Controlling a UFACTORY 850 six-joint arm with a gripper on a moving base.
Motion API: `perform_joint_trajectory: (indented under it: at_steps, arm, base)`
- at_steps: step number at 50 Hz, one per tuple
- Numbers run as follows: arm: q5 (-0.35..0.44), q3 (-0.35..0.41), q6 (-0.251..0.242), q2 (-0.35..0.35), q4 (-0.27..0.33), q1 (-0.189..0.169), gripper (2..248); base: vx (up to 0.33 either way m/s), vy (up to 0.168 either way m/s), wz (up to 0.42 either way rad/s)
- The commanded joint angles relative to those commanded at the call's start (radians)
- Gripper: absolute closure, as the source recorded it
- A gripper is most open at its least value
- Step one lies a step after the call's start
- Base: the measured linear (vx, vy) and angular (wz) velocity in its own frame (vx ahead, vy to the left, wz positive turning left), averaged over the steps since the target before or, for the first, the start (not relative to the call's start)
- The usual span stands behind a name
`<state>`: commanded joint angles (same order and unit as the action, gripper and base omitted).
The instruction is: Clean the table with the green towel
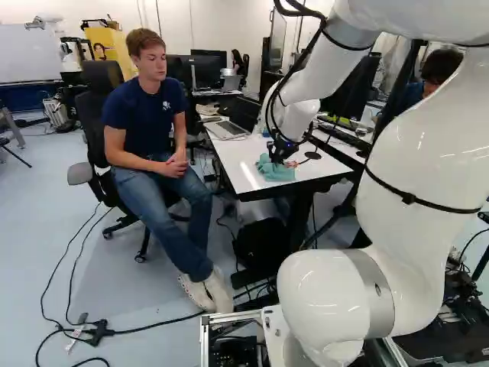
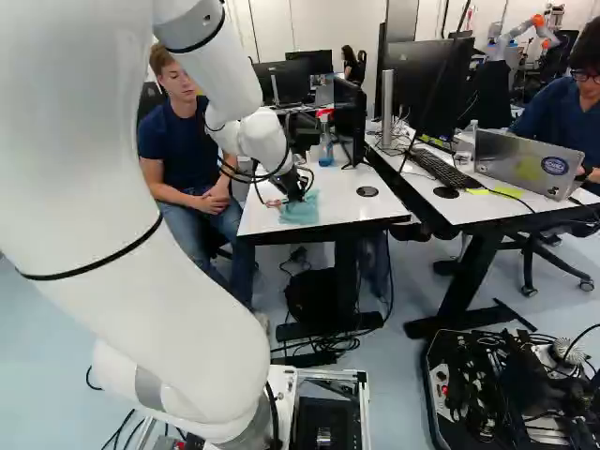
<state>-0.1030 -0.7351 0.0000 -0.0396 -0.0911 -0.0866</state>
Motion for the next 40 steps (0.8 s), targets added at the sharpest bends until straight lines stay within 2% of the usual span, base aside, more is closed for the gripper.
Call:
perform_joint_trajectory:
  at_steps: [40]
  arm:
    - [0.0,-0.102,0.0,-0.095,0.0,0.141,219]
  base:
    - [0.0,0.0,0.0]
